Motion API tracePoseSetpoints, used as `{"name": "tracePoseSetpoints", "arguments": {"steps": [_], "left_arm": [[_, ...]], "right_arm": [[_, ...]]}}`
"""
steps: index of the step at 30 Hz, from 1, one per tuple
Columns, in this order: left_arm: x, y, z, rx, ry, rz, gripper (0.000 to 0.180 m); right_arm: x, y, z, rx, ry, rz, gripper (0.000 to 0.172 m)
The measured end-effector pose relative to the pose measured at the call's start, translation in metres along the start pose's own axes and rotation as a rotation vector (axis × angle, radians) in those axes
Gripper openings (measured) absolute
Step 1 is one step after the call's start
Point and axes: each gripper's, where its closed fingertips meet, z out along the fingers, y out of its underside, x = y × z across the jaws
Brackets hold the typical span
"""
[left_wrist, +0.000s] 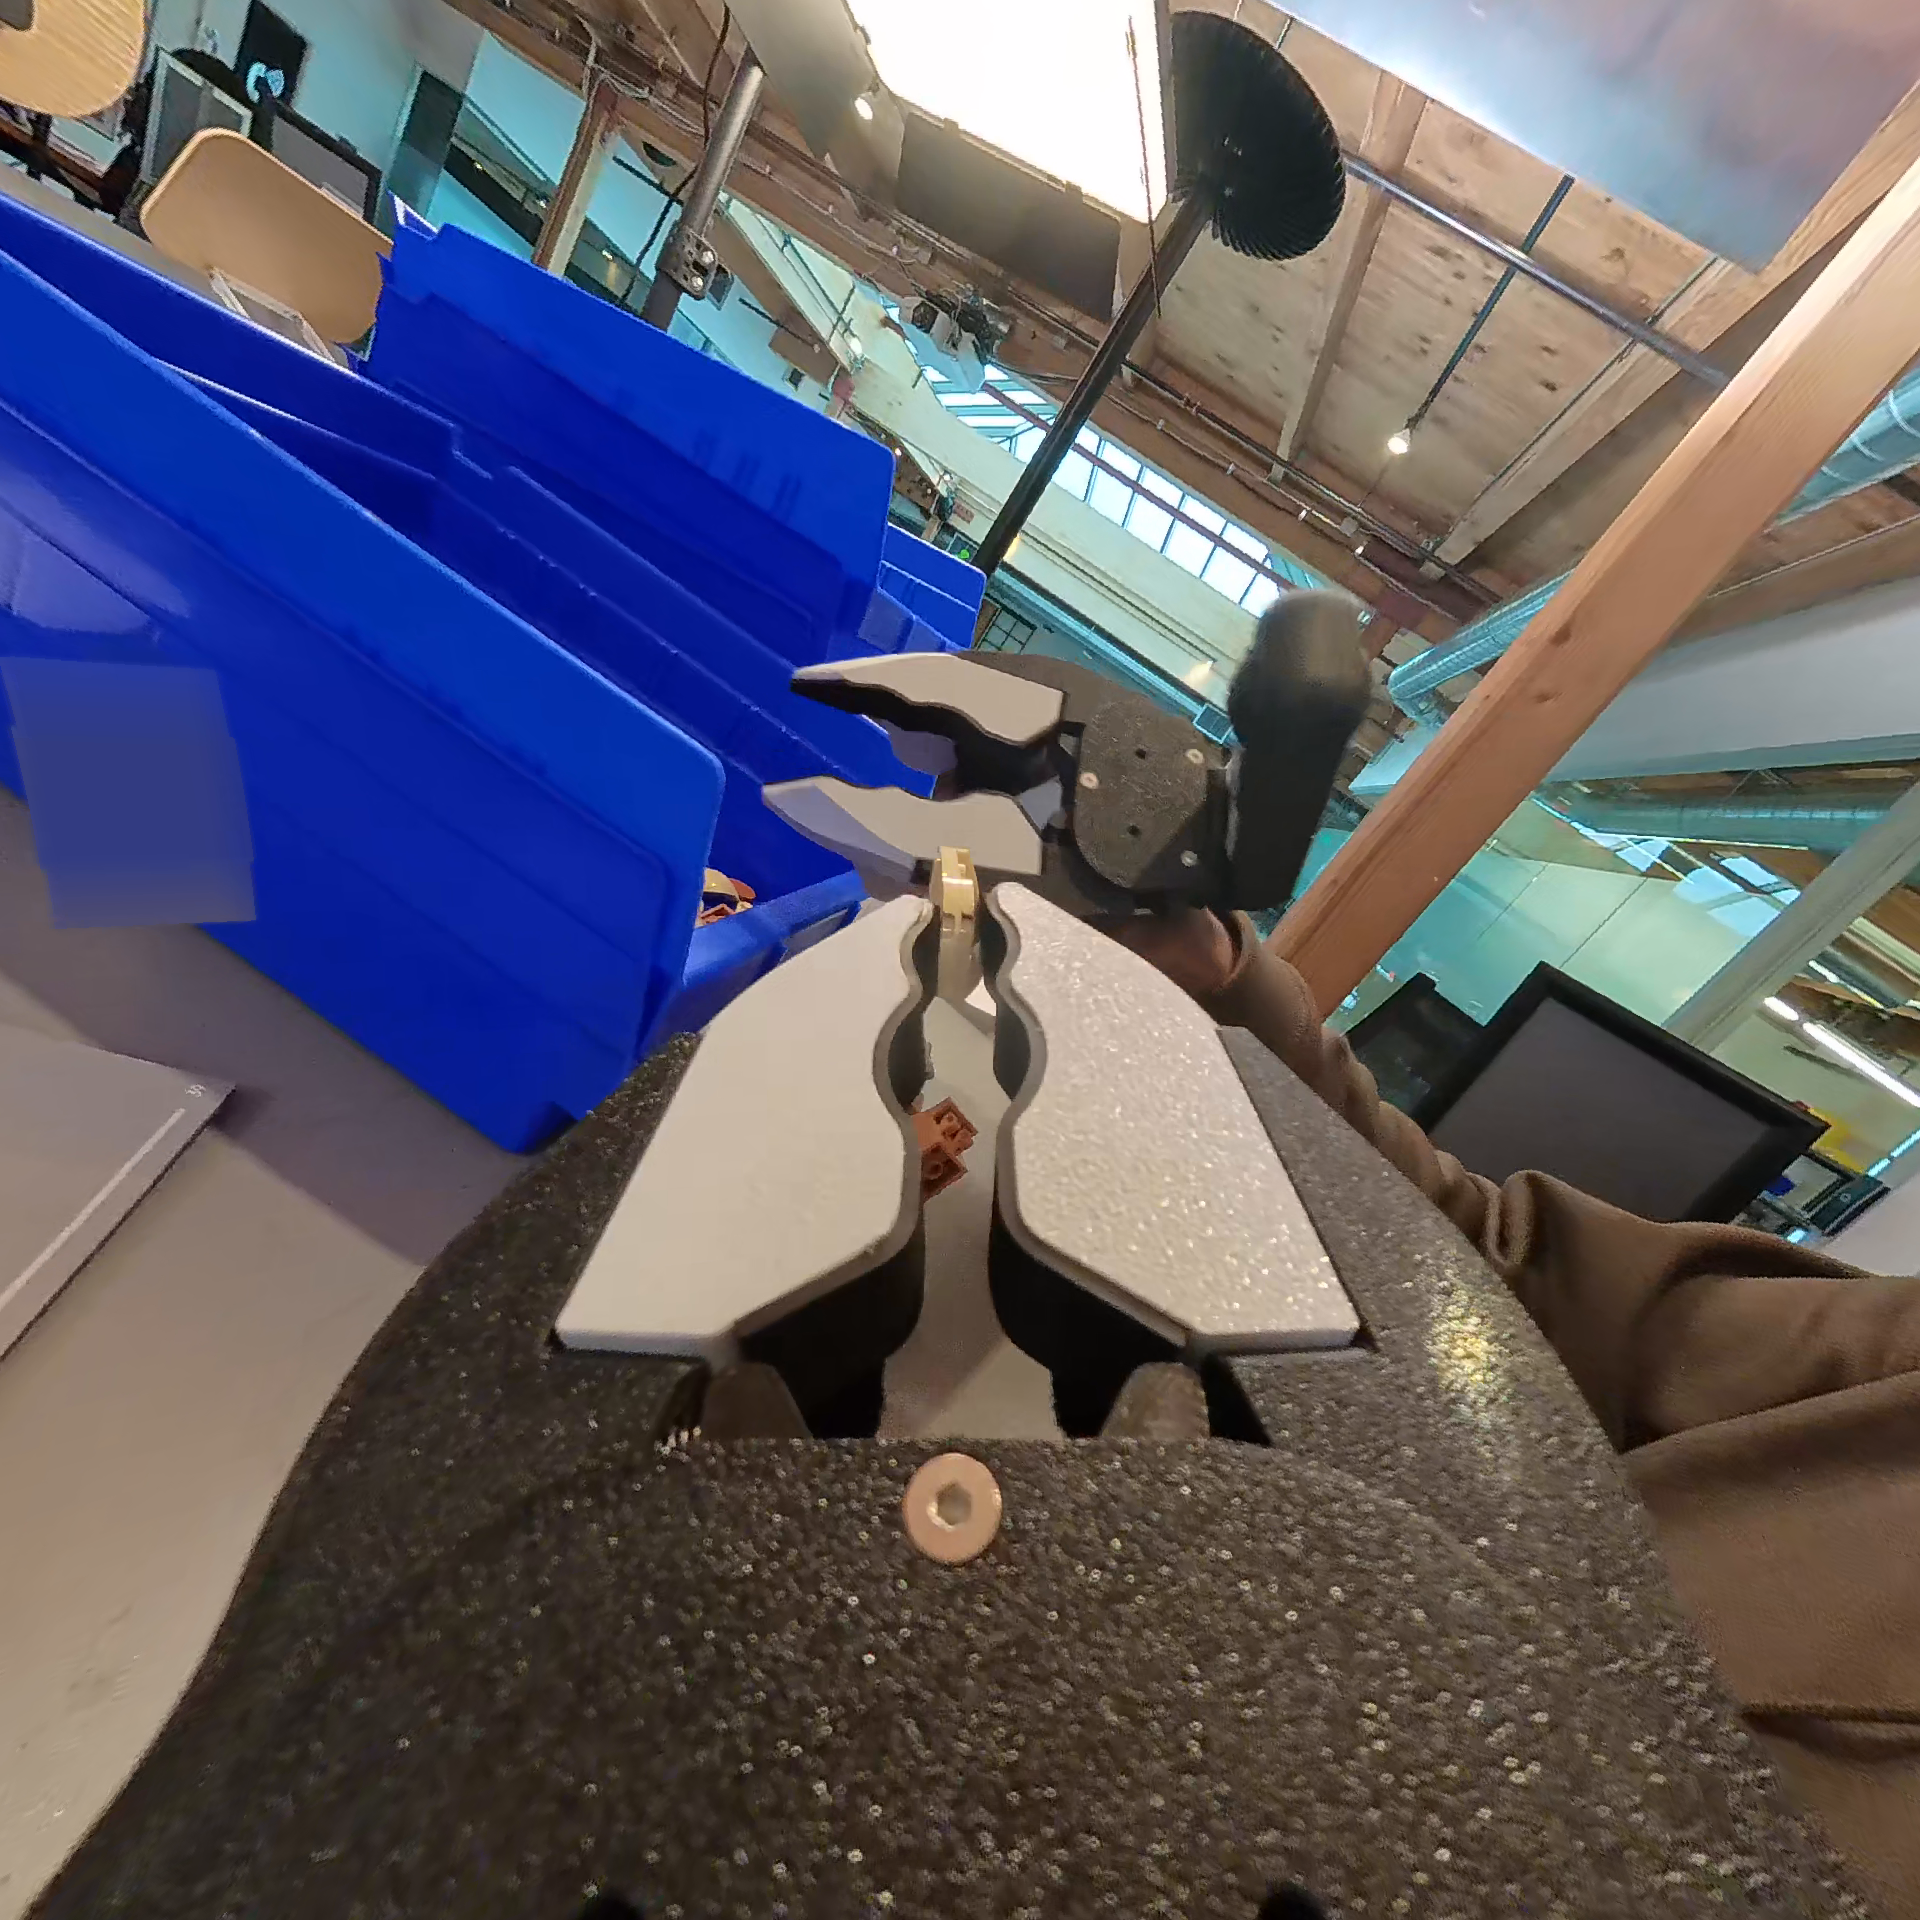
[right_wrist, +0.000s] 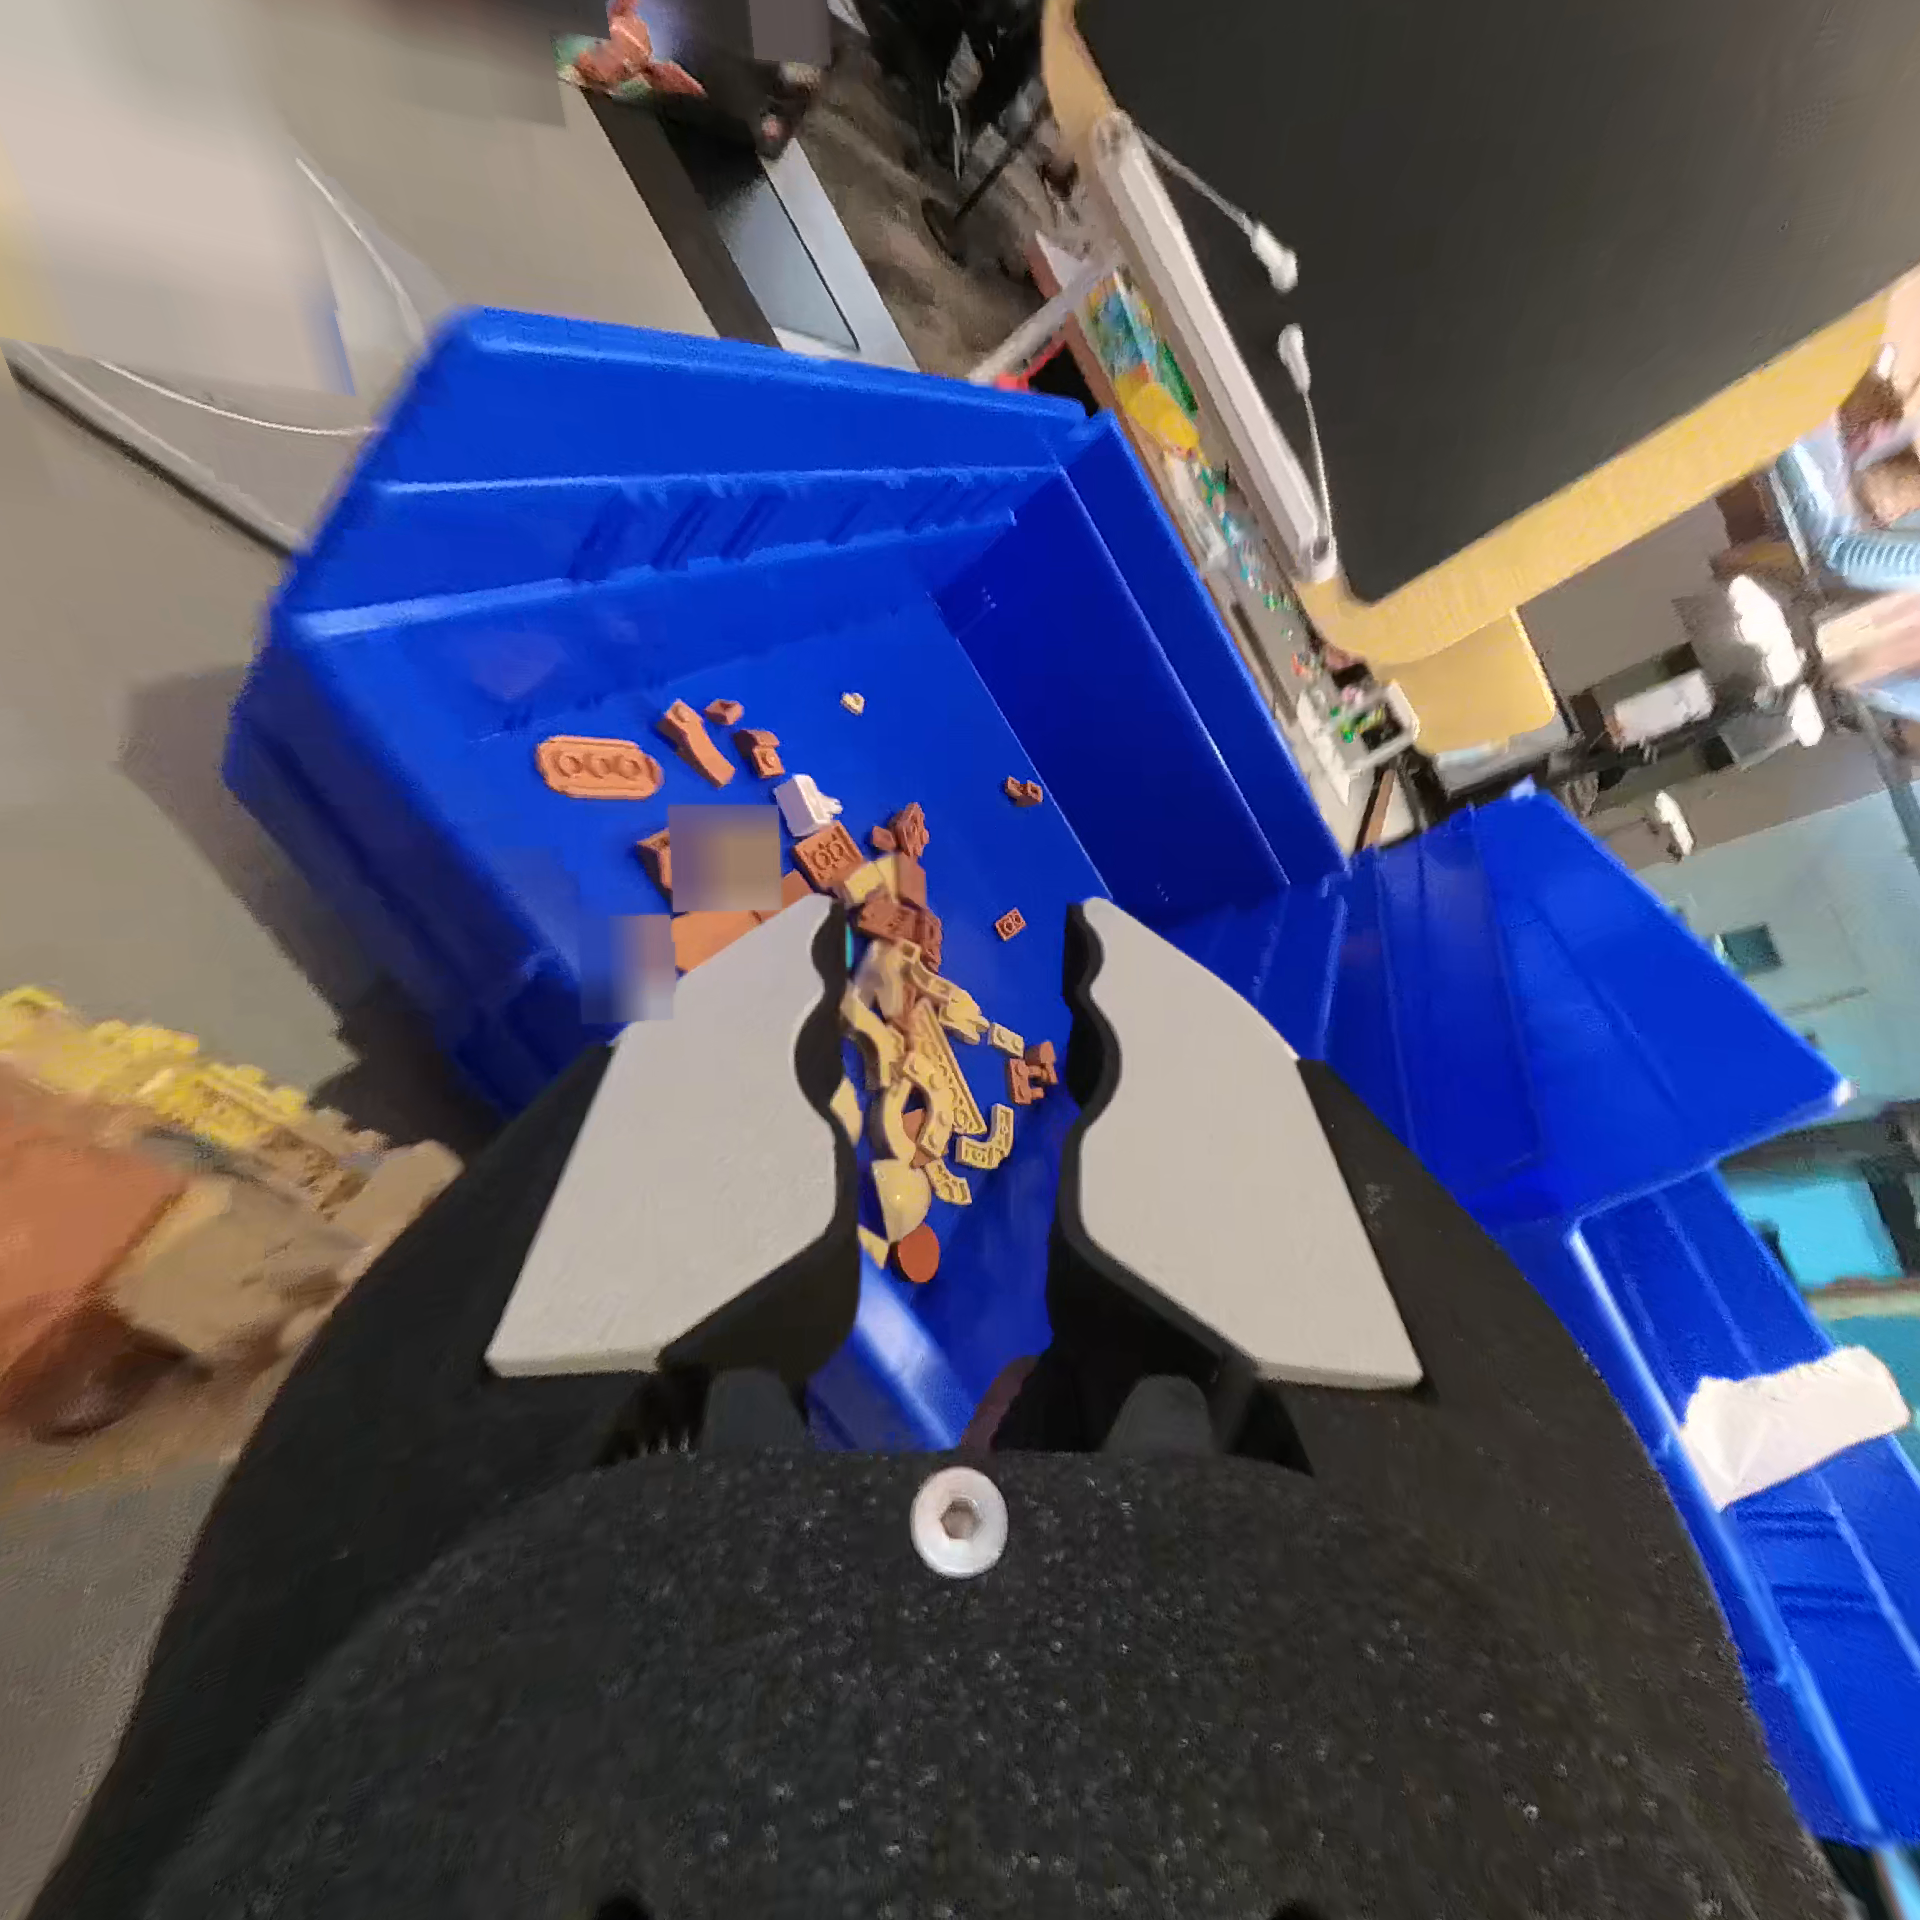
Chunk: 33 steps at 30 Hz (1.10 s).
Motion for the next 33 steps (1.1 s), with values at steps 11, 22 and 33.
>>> {"name": "tracePoseSetpoints", "arguments": {"steps": [11, 22, 33], "left_arm": [[0.030, 0.013, 0.010, -0.094, -0.002, 0.301, 0.007], [0.034, 0.028, 0.014, -0.175, 0.044, 0.304, 0.008], [0.032, 0.036, 0.015, -0.249, -0.005, 0.477, 0.009]], "right_arm": [[-0.067, -0.075, -0.063, 0.319, 0.171, -0.447, 0.036], [-0.077, -0.080, -0.065, 0.330, 0.219, -0.559, 0.017], [-0.083, -0.083, -0.069, 0.324, 0.238, -0.622, 0.017]]}}
